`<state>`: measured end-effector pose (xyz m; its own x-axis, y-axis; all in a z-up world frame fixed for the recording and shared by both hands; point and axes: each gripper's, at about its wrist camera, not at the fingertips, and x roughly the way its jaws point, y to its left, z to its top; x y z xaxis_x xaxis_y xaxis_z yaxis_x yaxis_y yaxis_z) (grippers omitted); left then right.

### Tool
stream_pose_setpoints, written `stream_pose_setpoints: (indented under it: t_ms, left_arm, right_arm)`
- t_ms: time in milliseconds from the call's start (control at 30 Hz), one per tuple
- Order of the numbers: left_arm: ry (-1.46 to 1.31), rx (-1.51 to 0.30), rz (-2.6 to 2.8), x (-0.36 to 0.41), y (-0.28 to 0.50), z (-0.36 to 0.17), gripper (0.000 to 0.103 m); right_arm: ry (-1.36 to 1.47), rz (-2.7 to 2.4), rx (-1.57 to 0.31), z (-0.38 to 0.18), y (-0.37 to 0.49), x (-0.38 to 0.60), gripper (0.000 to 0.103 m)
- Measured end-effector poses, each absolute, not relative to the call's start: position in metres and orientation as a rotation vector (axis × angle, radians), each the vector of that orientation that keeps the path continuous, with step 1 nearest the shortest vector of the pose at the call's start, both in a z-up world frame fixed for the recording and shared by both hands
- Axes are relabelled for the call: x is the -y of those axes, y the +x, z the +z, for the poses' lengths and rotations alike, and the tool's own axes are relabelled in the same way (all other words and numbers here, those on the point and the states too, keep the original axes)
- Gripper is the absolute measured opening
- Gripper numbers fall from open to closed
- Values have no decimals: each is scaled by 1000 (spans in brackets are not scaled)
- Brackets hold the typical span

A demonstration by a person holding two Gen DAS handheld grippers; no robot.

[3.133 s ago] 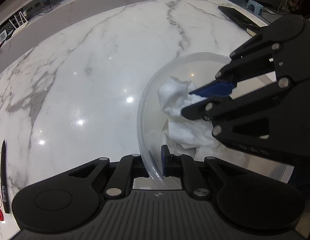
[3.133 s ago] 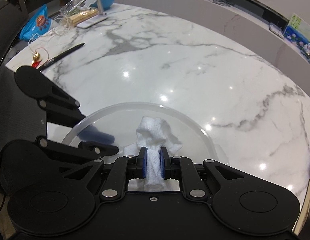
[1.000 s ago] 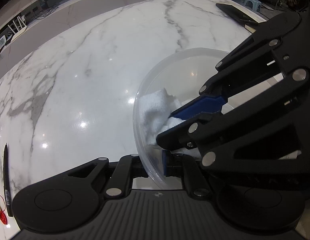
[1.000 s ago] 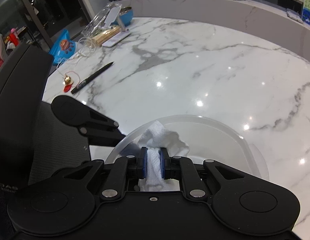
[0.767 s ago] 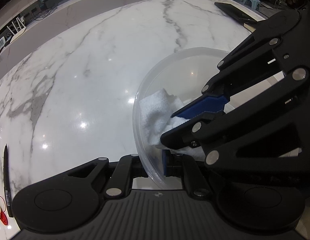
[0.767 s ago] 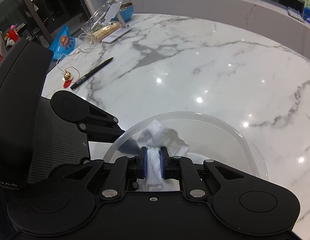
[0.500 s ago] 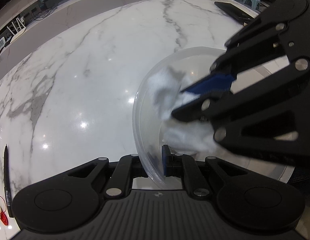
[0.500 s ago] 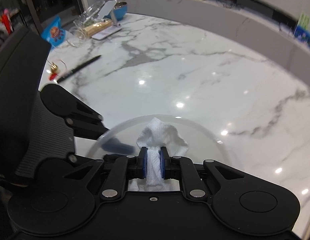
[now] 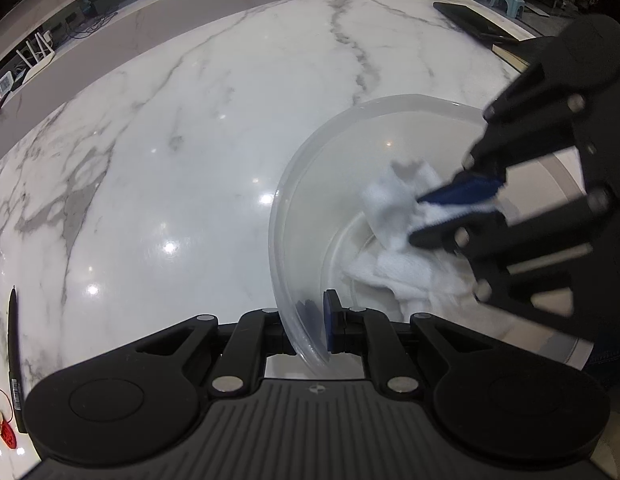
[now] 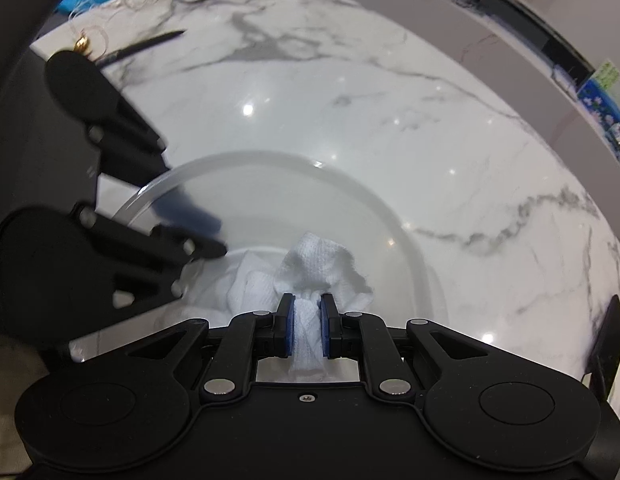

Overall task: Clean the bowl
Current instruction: 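Lower the cloth in the right gripper and wipe the bowl bottom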

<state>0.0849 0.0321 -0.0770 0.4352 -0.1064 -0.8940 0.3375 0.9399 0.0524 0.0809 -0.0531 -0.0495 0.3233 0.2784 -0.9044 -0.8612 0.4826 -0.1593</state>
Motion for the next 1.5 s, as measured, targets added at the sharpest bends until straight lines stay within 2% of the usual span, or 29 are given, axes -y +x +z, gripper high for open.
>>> stream_pose_setpoints:
  t_ms: [767, 1500]
  left_arm:
    - [223, -1089, -261, -24, 79, -72, 9]
    - [229, -1093, -264, -24, 77, -71, 9]
  right_arm:
    - [-683, 1042, -1061, -45, 63, 46, 11]
    - [-816, 942, -1060, -41, 68, 44, 11]
